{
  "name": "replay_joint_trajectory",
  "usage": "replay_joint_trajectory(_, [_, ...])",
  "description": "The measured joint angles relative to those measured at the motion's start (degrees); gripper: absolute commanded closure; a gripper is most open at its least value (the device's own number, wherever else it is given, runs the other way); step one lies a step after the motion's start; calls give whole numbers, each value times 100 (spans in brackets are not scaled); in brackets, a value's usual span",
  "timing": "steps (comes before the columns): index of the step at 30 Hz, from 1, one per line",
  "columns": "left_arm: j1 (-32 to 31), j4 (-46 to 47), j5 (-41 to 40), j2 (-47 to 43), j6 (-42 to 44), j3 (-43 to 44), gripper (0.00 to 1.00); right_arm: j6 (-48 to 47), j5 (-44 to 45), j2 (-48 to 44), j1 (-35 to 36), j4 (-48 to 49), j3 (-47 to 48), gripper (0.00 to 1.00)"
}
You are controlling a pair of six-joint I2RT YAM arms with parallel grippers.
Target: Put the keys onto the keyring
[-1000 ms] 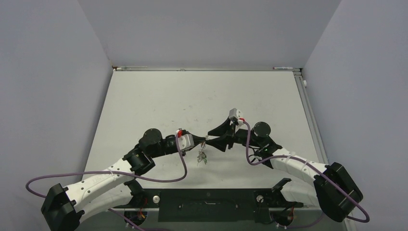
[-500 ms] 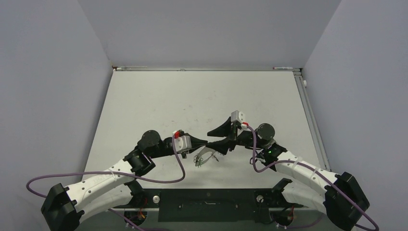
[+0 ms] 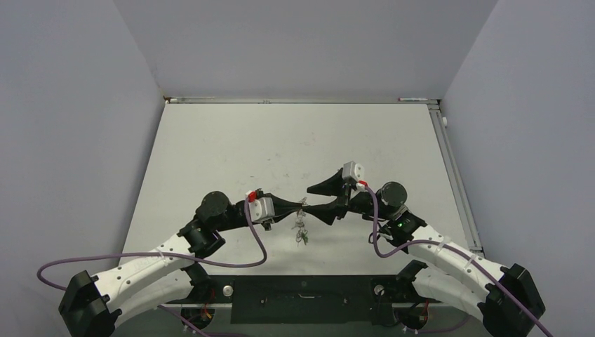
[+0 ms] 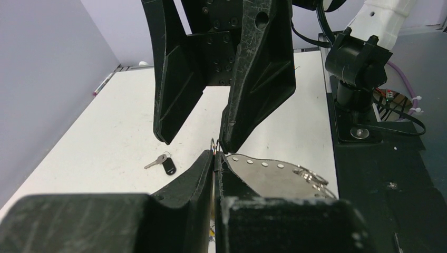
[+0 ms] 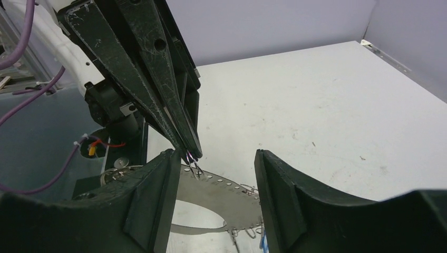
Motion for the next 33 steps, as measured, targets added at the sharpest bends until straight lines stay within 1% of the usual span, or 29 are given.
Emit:
replay_joint_trajectory(3, [0,68,2,-22,-2,0,100,-44,68,-83,0,-46,0,48])
replay_joint_trajectory(15, [0,66,-68,-83,0,-9,100,-79,57,-90,0,-175,-2,52])
replay_joint_trajectory(20, [0,68,-111,-136,0,-9,100,-76,17,-136,-2,-197,-2,56])
replay_joint_trajectory(24, [0,68,-111,-142,0,-9,100,-74,-85,-120,-2,-197,-2,59])
replay_joint_trajectory(28, [0,74,-111,-142,-15,-9,100,-76,-170,-61,-2,-201,-2,68])
replay_joint_trajectory(31, [0,116,-111,-142,-59,-26,100,-72,-234,-17,-2,-201,-2,71])
replay_joint_trajectory(33, [0,138,-111,-140,-92,-44,100,-72,-258,9,-2,-201,-2,74])
